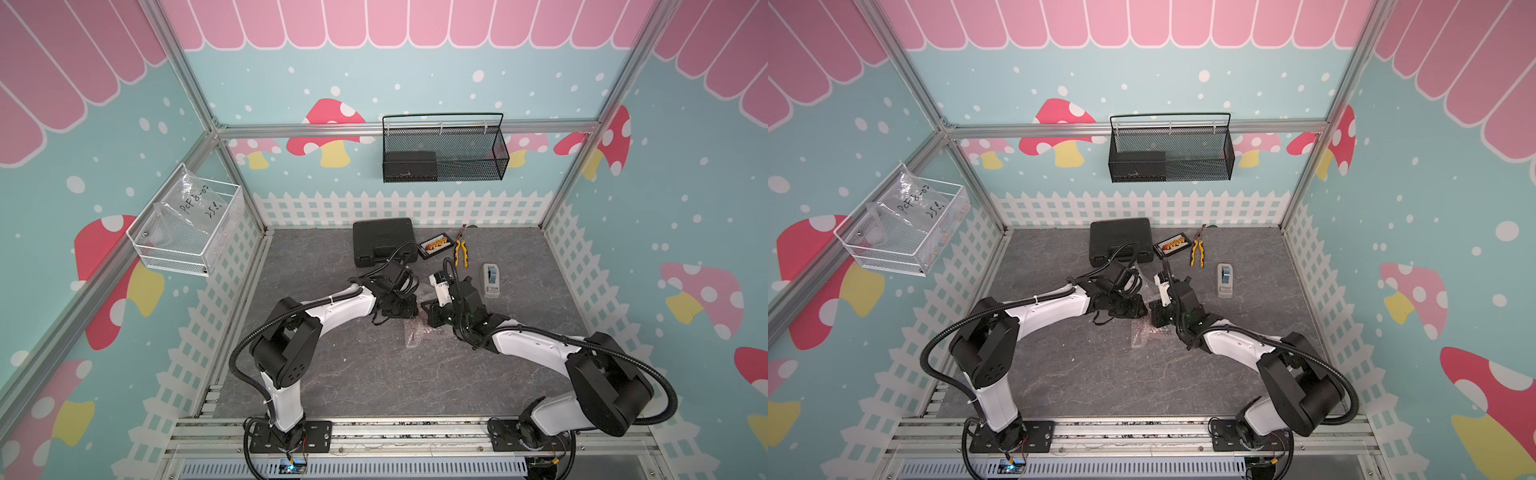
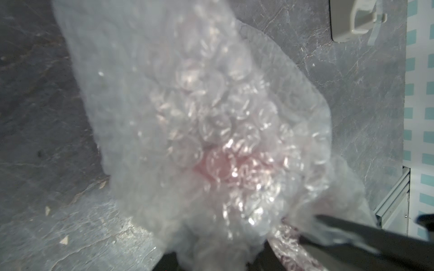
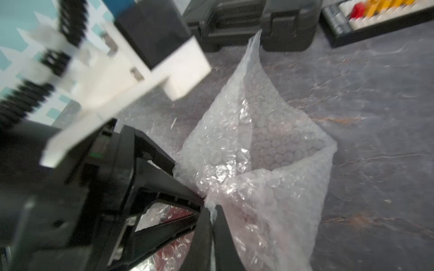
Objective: Wrap mugs in bubble wrap
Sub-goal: Wrap the mug in bubble wrap.
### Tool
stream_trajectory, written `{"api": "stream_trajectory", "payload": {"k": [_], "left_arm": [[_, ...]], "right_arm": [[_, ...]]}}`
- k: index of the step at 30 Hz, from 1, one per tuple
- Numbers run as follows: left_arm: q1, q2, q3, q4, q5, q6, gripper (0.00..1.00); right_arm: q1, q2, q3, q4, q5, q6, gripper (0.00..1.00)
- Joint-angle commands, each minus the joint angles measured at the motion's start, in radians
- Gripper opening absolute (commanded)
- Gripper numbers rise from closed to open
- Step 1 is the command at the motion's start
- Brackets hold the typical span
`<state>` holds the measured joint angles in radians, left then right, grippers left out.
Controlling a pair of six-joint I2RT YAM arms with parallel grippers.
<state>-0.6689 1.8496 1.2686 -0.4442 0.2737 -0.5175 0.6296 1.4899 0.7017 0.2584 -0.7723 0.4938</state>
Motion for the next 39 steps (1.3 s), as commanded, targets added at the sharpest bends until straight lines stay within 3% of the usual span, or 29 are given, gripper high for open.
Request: {"api": "stream_trajectory", "payload": {"k": [1, 11, 16, 24, 30, 36, 39], "left_arm": [[-0.013, 0.007, 0.009, 0.03, 0.023, -0.027, 0.3], [0.009, -0.039, -0.045, 0.096, 0.047, -0.1, 0.33], [0.057, -0.111, -0.119, 0.171, 0.074, -0.175, 0.35], [0.065, -0.144, -0.127, 0.166, 0.069, -0.184, 0.42], [0.044, -0.102, -0.126, 0.167, 0.071, -0.177, 0.32], [0.01, -0.095, -0.132, 0.17, 0.068, -0.174, 0.28], [0.012, -0.121, -0.142, 0.173, 0.06, -0.185, 0.37]], "right_arm": [[0.021, 0.047, -0.007, 0.032, -0.052, -0.04, 0.06], [0.021, 0.075, -0.081, -0.03, 0.005, -0.09, 0.16], [0.022, 0.069, -0.093, -0.029, 0.009, -0.1, 0.27], [0.021, 0.078, -0.09, -0.027, 0.0, -0.07, 0.27], [0.015, 0.048, -0.108, -0.031, 0.01, -0.029, 0.33], [0.015, 0.066, -0.061, -0.185, 0.143, -0.099, 0.3], [0.017, 0.107, -0.026, -0.286, 0.194, -0.161, 0.25]]}}
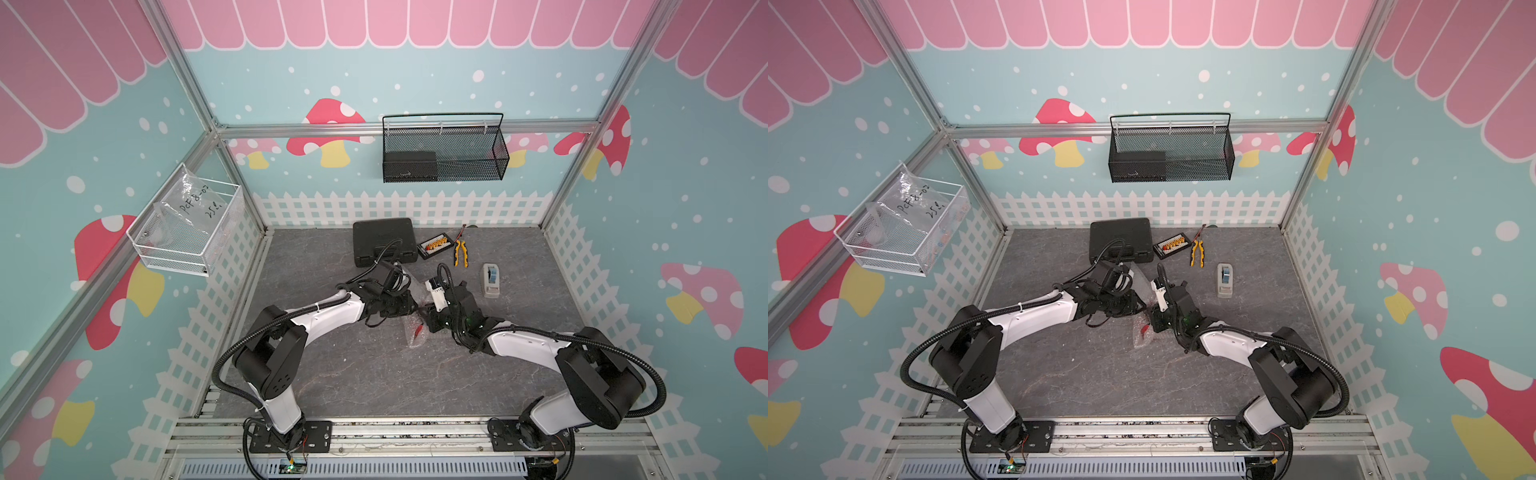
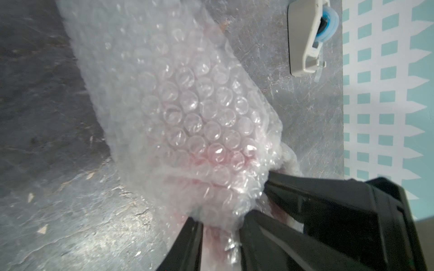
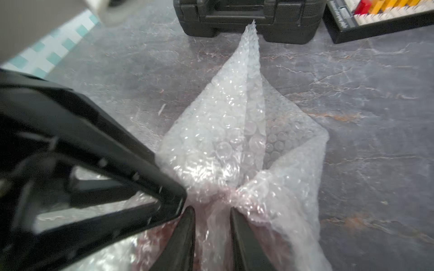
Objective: Wrap mugs in bubble wrap
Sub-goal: Wrap the mug in bubble wrap.
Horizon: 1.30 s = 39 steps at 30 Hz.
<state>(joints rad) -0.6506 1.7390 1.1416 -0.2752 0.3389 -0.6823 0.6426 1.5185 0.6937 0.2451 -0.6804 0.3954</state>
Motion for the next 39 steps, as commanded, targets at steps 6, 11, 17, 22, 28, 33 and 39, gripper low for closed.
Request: {"api": "stream_trajectory", "payload": {"k": [6, 11, 17, 22, 28, 33, 39], "left_arm": [[0.074, -0.103, -0.056, 0.072, 0.037, -0.101, 0.49], [0.216, -0.167, -0.141, 0.187, 0.084, -0.151, 0.68], [0.304, 0.071, -0.058, 0.414, 0.327, -0.303, 0.84], [0.285, 0.252, 0.086, 0.481, 0.338, -0.385, 0.83], [0.264, 0.387, 0.228, 0.404, 0.31, -0.389, 0.82], [0.258, 0.45, 0.277, 0.406, 0.32, -0.395, 0.59], [0.258, 0.336, 0.211, 0.534, 0.324, -0.335, 0.01]], "right_arm": [[0.006, 0.1, 0.014, -0.316, 0.118, -0.094, 0.21], [0.005, 0.096, 0.043, -0.322, 0.093, -0.115, 0.2], [0.005, 0.114, 0.055, -0.322, 0.079, -0.131, 0.2], [0.006, 0.119, 0.07, -0.332, 0.08, -0.137, 0.19], [0.008, 0.124, 0.089, -0.34, 0.073, -0.145, 0.19], [0.012, 0.134, 0.1, -0.34, 0.07, -0.148, 0.19], [0.012, 0.156, 0.119, -0.349, 0.061, -0.158, 0.18]]}}
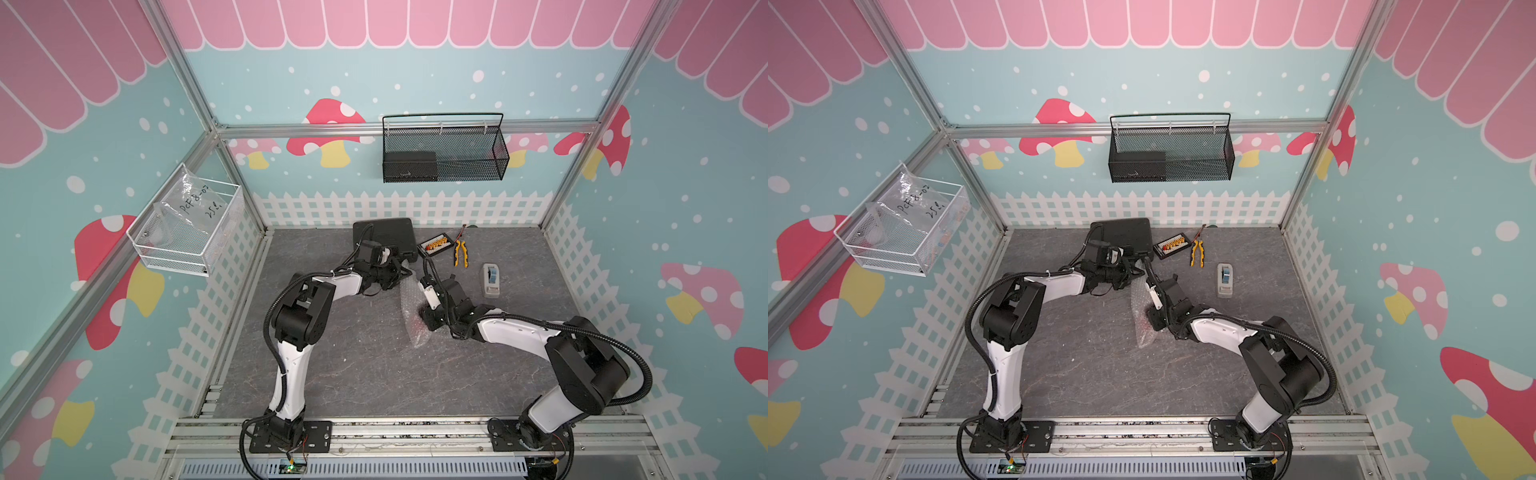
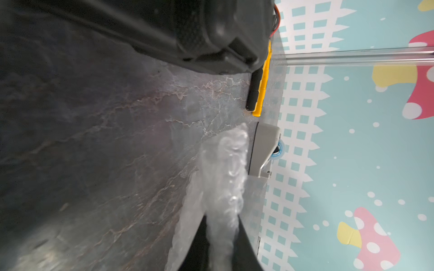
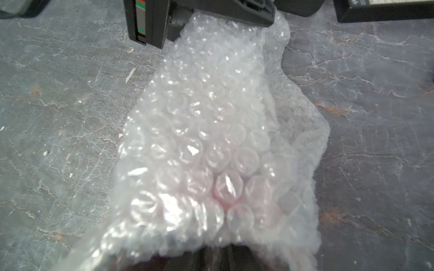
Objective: Wrap mugs in bubble wrap
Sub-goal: Wrap the mug in bubble wrap.
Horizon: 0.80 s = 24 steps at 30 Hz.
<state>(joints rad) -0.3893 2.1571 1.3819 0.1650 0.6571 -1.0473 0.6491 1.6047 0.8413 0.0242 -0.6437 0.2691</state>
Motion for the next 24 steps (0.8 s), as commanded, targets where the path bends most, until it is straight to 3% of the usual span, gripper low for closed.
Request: {"api": "stream_trajectory", "payload": {"k": [1, 6, 12, 20, 24], "left_arm": [[-0.004, -0.118, -0.064, 0.145, 0.01, 0.047, 0.0], [-0.016, -0.26, -0.218, 0.265, 0.032, 0.16, 0.0], [-0.09, -0.351, -0.341, 0.141, 0.021, 0.364, 0.02], [-0.12, -0.475, -0.502, 0.09, -0.099, 0.482, 0.1], [-0.123, -0.533, -0.585, 0.171, -0.133, 0.482, 0.11]], "right_arm": [[0.006, 0.072, -0.024, -0.127, 0.02, -0.031, 0.18], [0.006, 0.091, 0.007, -0.122, -0.015, -0.008, 0.18], [0.005, 0.103, 0.035, -0.121, -0.023, 0.007, 0.18], [0.005, 0.103, 0.082, -0.144, -0.055, 0.023, 0.19], [0.004, 0.119, 0.113, -0.142, -0.08, 0.035, 0.19]]}}
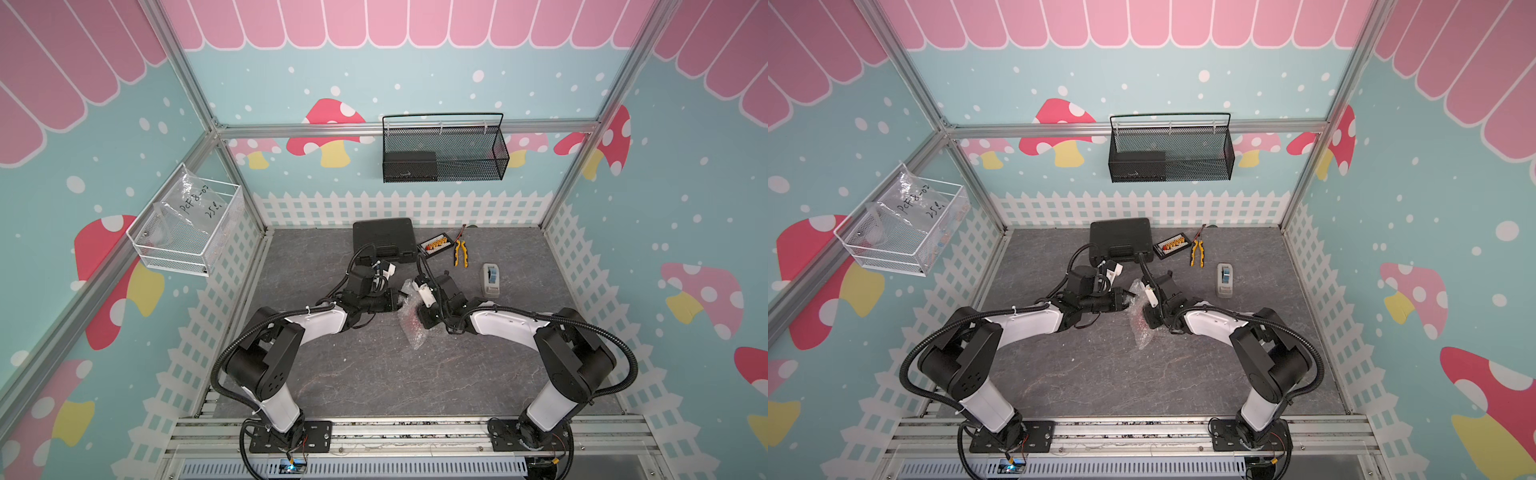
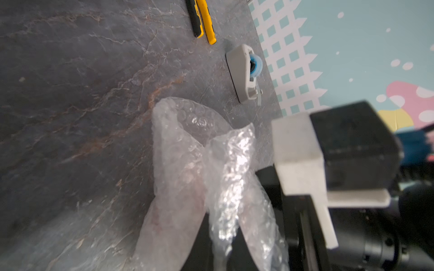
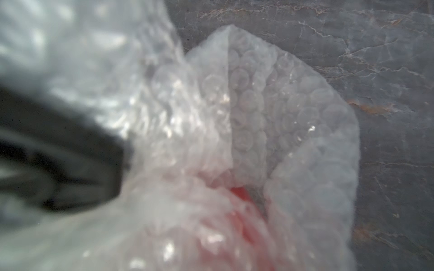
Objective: Wrap mugs in bubble wrap
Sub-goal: Wrap the mug in bubble wrap.
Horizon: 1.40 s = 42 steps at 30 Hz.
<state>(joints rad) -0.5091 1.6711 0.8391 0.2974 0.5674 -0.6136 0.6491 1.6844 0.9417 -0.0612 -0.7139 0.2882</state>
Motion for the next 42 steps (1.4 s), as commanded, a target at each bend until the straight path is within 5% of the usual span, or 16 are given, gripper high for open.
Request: {"api": "stream_trajectory", "payload": {"k": [1, 6, 11, 22, 33, 42], "left_arm": [[-0.003, -0.063, -0.07, 0.073, -0.054, 0.045, 0.11], [-0.011, -0.146, -0.161, 0.17, -0.073, 0.078, 0.12], [-0.076, -0.219, -0.181, 0.062, -0.159, 0.242, 0.16], [-0.143, -0.226, -0.177, -0.048, -0.255, 0.333, 0.25], [-0.178, -0.188, -0.149, -0.239, -0.54, 0.304, 0.26], [-0.184, -0.18, -0.114, -0.294, -0.594, 0.3, 0.26]], "right_arm": [[0.005, 0.045, 0.02, -0.056, -0.017, 0.021, 0.19], [0.005, 0.078, 0.055, -0.055, -0.048, 0.046, 0.2], [0.006, 0.108, 0.11, -0.084, -0.068, 0.043, 0.2], [0.03, 0.132, 0.186, -0.144, -0.048, 0.026, 0.21], [0.031, 0.057, 0.209, -0.133, -0.07, 0.065, 0.24], [0.032, -0.036, 0.195, -0.164, 0.029, 0.087, 0.27]]}}
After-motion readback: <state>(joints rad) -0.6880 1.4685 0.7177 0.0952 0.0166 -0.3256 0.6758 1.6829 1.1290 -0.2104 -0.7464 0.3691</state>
